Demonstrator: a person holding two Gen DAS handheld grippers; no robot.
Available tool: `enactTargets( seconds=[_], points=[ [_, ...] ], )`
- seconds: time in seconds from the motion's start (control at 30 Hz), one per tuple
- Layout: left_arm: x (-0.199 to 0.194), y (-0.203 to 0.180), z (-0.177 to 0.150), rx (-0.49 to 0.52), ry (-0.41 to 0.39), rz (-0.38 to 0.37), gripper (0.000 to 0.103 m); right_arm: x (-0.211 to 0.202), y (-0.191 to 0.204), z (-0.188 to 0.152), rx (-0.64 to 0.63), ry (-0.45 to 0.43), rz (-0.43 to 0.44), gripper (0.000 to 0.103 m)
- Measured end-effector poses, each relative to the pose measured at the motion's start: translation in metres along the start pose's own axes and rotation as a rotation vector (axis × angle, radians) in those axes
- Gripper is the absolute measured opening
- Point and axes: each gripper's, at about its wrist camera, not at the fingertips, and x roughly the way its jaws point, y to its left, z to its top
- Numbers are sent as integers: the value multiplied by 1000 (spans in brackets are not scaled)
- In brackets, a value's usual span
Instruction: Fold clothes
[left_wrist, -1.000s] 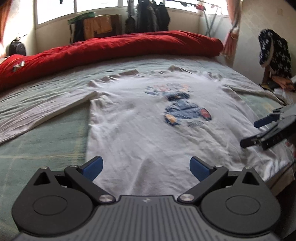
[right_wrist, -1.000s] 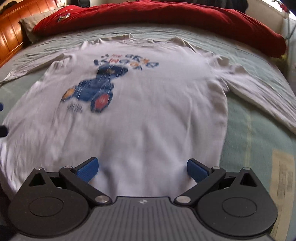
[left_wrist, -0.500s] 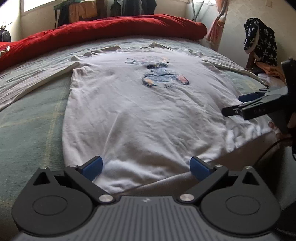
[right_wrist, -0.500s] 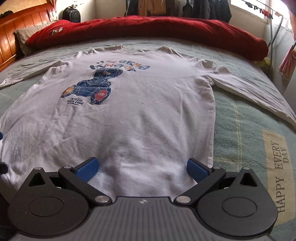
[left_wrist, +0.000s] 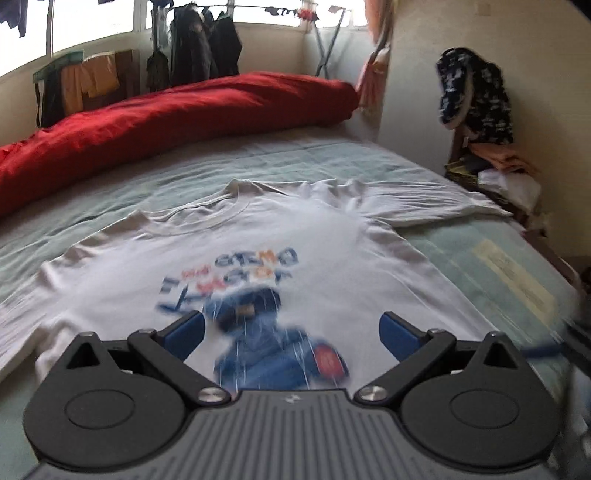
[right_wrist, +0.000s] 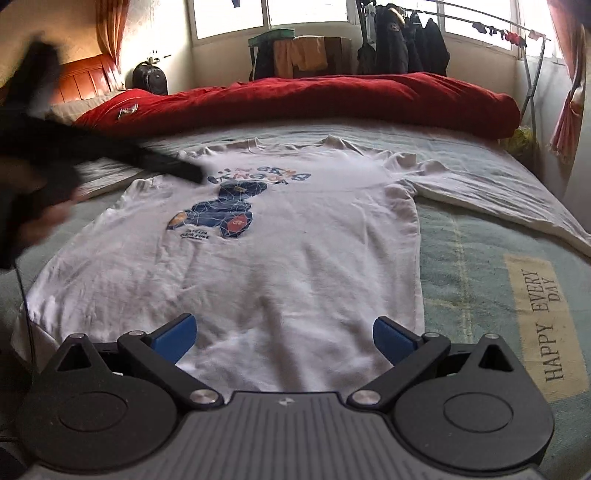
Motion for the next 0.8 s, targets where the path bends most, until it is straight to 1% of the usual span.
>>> enactTargets(
  seconds=[0.03, 0.13, 0.17, 0.27, 0.33, 0.4, 0.43, 0.5, 0.6, 0.67, 0.7, 0.73, 0.8],
  points=[
    [15, 3, 7, -21, 14, -3, 100, 2, -1, 2, 2, -3, 10, 103],
    [53, 18, 16, -125, 63, -16, 100, 7, -6, 6, 7, -12, 39, 103],
    [62, 21, 16, -138, 74, -17, 100, 9, -7, 8, 8, -15, 48, 103],
    [89, 31, 22, -142, 82, 11, 100, 14, -12, 13, 13, -23, 77, 103],
    [104, 38, 33, -144, 80, 32, 100, 18, -15, 16, 17, -29, 97, 103],
    [117, 47, 47, -161, 79, 35, 100, 21, -17, 19, 20, -35, 116, 103],
    [123, 53, 55, -179, 85, 37, 100, 23, -19, 20, 27, -35, 125, 103],
    [134, 69, 71, -247, 104, 45, 100, 28, -24, 22, 47, -33, 141, 103],
    [133, 88, 91, -350, 89, 22, 100, 35, -30, 24, 77, -29, 165, 103],
    [134, 96, 97, -401, 90, -52, 100, 40, -35, 26, 98, -27, 181, 103],
    [137, 99, 97, -423, 101, -74, 100, 42, -37, 26, 108, -26, 189, 103],
    [143, 102, 97, -441, 117, -78, 100, 44, -39, 27, 118, -25, 197, 103],
    [160, 105, 97, -439, 145, -66, 100, 49, -43, 28, 135, -21, 211, 103]
  ],
)
